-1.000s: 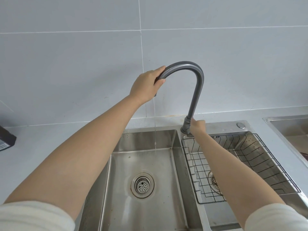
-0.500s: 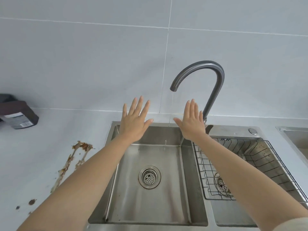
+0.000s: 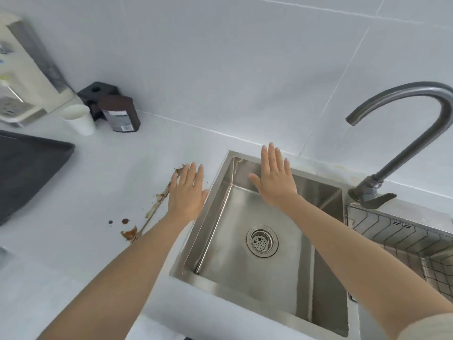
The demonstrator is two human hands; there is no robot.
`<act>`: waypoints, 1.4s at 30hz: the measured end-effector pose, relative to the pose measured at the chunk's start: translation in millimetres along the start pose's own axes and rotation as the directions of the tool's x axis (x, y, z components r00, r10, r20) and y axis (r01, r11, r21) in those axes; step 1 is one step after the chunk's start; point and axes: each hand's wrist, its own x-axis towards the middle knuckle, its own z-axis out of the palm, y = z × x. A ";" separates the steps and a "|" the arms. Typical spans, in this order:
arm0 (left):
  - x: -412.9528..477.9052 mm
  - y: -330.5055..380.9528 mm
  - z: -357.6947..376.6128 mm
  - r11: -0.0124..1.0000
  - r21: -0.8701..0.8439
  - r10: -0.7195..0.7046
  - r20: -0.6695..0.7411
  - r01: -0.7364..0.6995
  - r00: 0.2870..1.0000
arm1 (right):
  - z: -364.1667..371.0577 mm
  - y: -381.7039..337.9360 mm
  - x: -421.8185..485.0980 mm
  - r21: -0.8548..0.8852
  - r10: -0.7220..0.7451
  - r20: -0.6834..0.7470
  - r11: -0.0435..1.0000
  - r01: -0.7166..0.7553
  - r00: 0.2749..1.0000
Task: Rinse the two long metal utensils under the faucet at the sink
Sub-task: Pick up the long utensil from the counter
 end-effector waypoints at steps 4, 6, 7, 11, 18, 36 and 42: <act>-21.0 -42.3 13.8 0.992 0.046 -0.120 0.045 0.118 0.992 | 22.9 -42.2 18.3 -0.026 -0.149 0.084 0.988 0.151 0.985; -27.7 -57.9 20.1 0.982 0.071 -0.182 0.104 0.176 0.978 | 34.6 -62.6 28.1 -0.050 -0.218 0.130 0.973 0.226 0.967; -30.1 -64.0 22.5 0.976 0.078 -0.212 0.131 0.203 0.968 | 41.2 -72.0 33.8 -0.061 -0.253 0.145 0.963 0.264 0.956; -35.2 -78.5 31.3 0.958 0.095 -0.287 0.241 0.272 0.927 | 67.3 -104.5 56.0 -0.128 -0.404 0.205 0.892 0.433 0.892; -23.3 -82.1 42.7 0.953 0.050 -0.298 0.308 0.297 0.903 | 93.5 -136.4 86.9 -0.240 -0.593 0.237 0.732 0.638 0.770; -1.4 -74.4 45.9 0.970 0.196 -0.212 0.379 0.146 0.901 | 106.5 -146.2 120.6 -0.362 -0.894 0.180 0.327 0.873 0.410; 3.3 -65.8 34.0 0.975 0.209 -0.154 0.365 0.081 0.918 | 71.2 -135.6 109.1 -0.456 -0.730 0.338 0.425 0.782 0.594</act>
